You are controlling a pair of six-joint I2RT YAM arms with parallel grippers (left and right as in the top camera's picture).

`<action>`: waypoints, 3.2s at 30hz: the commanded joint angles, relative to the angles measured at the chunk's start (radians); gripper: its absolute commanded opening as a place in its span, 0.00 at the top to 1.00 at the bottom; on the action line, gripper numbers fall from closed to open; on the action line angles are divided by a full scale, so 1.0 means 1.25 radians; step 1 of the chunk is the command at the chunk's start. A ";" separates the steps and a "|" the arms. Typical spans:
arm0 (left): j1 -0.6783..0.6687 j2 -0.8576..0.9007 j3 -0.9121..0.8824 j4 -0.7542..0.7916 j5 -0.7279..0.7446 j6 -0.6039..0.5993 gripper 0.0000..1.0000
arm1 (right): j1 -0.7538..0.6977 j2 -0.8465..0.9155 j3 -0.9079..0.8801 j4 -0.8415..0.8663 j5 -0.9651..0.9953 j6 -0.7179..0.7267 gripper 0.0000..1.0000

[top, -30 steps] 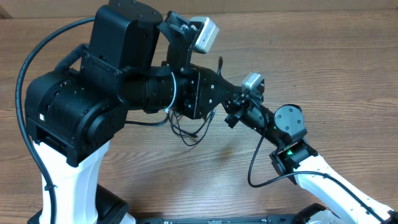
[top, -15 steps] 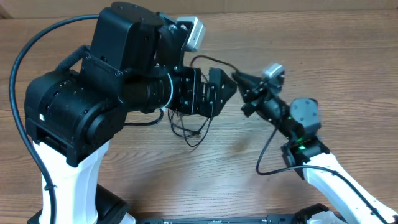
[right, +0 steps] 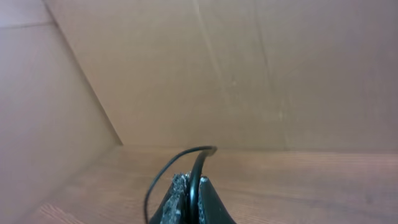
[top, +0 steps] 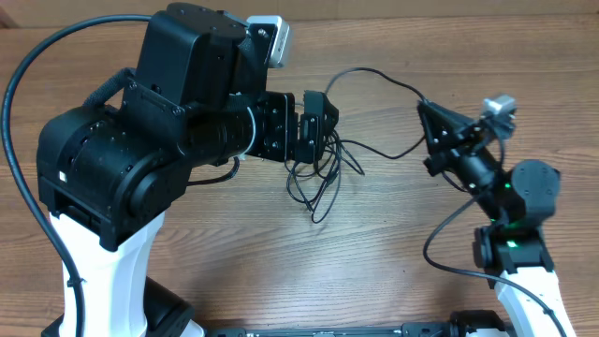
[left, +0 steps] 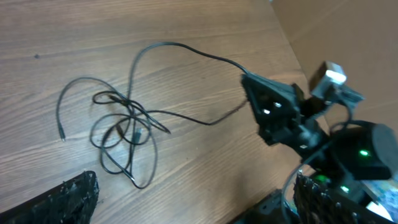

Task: Untangle cables

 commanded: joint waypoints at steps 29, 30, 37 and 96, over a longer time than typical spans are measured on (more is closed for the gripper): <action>-0.005 0.019 -0.038 -0.001 -0.055 0.013 0.00 | -0.073 0.343 1.082 -1.174 -0.118 -0.054 0.96; -0.005 0.020 -0.038 -0.001 -0.055 0.013 0.00 | -0.073 0.359 1.123 -1.191 -0.118 -0.054 0.96; -0.005 0.038 -0.038 -0.001 -0.055 0.013 0.00 | -0.073 0.404 1.310 -1.220 -0.118 -0.047 0.96; -0.005 0.080 -0.038 -0.001 -0.055 0.013 0.00 | -0.072 0.819 1.359 -0.904 0.074 -0.199 0.96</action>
